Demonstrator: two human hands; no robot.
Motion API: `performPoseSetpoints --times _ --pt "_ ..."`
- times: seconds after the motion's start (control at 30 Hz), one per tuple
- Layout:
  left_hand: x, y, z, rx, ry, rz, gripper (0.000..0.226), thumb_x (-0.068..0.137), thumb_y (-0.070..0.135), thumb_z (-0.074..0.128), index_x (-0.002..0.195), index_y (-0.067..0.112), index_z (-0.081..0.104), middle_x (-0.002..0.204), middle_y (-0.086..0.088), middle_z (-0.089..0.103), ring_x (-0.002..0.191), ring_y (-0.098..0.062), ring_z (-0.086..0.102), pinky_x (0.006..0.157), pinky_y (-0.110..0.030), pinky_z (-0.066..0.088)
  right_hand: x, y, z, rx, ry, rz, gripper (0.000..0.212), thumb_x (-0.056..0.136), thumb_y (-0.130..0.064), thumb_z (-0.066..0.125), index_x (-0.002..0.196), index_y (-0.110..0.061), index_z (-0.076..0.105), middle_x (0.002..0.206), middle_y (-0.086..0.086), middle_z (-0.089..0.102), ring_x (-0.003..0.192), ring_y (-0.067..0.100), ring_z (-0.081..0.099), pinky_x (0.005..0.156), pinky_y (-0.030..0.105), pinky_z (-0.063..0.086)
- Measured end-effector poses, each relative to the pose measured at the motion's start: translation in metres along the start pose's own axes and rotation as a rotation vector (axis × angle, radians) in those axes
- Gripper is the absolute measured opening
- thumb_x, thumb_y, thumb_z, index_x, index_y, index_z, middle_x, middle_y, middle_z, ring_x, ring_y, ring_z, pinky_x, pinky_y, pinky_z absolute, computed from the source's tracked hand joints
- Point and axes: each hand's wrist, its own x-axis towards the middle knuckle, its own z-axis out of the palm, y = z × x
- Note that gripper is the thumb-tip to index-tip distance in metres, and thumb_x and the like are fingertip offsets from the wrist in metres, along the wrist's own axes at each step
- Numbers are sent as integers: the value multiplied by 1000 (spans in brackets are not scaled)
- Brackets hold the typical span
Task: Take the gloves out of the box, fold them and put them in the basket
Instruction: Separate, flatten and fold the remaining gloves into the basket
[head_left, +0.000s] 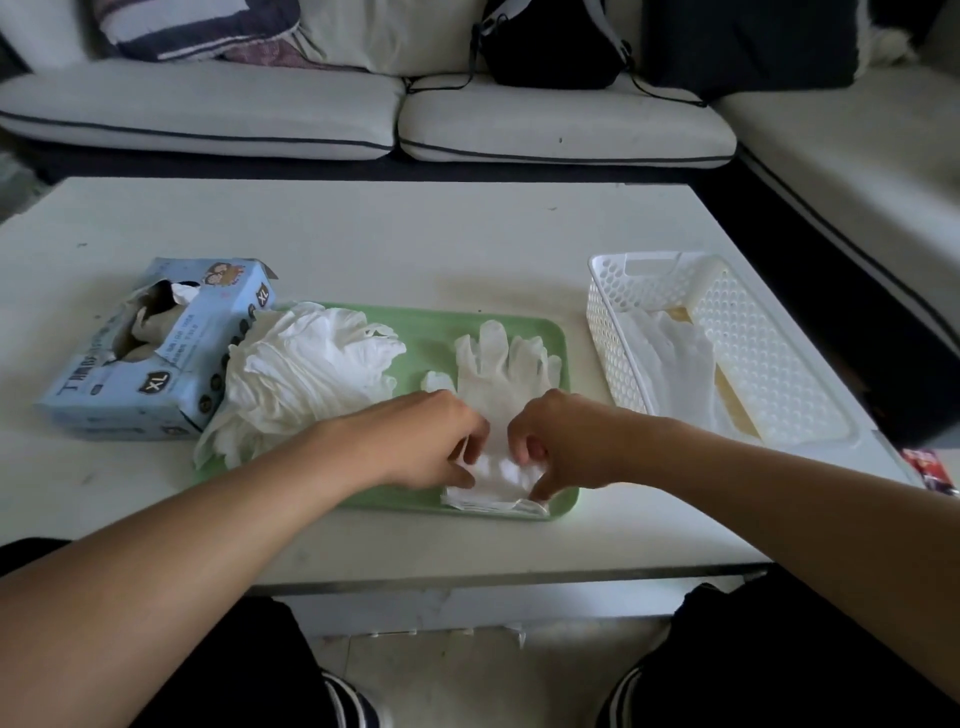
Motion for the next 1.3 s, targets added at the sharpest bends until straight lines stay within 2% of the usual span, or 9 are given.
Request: performPoseSetpoints --times 0.2,0.37,0.5,0.63,0.8,0.93,1.03,1.2,1.3 --pt "-2 2 3 -87 -46 -14 27 93 59 61 87 33 57 90 10 61 81 -16 62 78 -41 56 1 -1 9 -61 -44 -64 8 87 -20 76 92 -17 71 90 -5 58 87 18 60 84 33 52" --pt "-7 7 3 -32 -59 -23 79 69 74 76 128 31 46 105 10 59 90 -14 61 82 -37 54 5 6 1 -49 -125 -121 12 93 -23 69 99 -12 71 90 -7 58 82 10 52 63 10 35" --pt "-4 14 11 15 37 -22 65 80 73 67 123 28 51 106 8 59 87 -17 57 74 -34 48 9 7 -1 -56 -132 -121 11 89 -23 74 94 -13 71 83 -9 61 71 5 53 64 12 37" --pt "-4 15 10 6 80 -16 49 89 54 69 124 23 56 116 1 62 98 -24 64 74 -34 47 5 4 1 -49 -88 -89 30 80 -29 83 104 -15 71 94 -6 66 82 8 56 70 16 42" --pt "-2 20 20 -108 99 -64 55 87 38 78 130 17 52 127 -4 53 111 -28 60 90 -36 49 7 1 6 -121 -106 -67 13 86 -18 77 98 -13 73 97 5 70 85 18 63 77 26 49" --pt "-4 26 23 -260 139 -160 69 83 30 83 135 20 38 132 -5 40 107 -30 59 85 -33 47 11 6 5 -133 -157 -120 6 91 -19 71 93 -14 71 90 0 66 81 18 63 77 29 52" --pt "-7 27 19 -334 125 -180 65 86 37 78 130 25 32 131 -4 37 98 -25 61 82 -33 48 10 17 -7 105 -220 -103 5 93 -20 70 89 -17 68 79 -10 67 75 11 69 71 19 48" --pt "-13 13 -5 -655 56 -89 61 74 76 69 115 39 44 126 16 37 104 -10 56 78 -22 49 4 32 -34 801 -264 -25 12 95 -3 64 83 -6 67 75 6 67 72 16 67 73 25 55" --pt "-14 4 -7 -484 343 42 69 59 55 92 109 40 48 119 17 43 103 0 52 79 -16 43 0 36 -47 1071 -299 -84 10 96 1 59 90 -1 67 80 10 64 74 17 63 74 23 55"
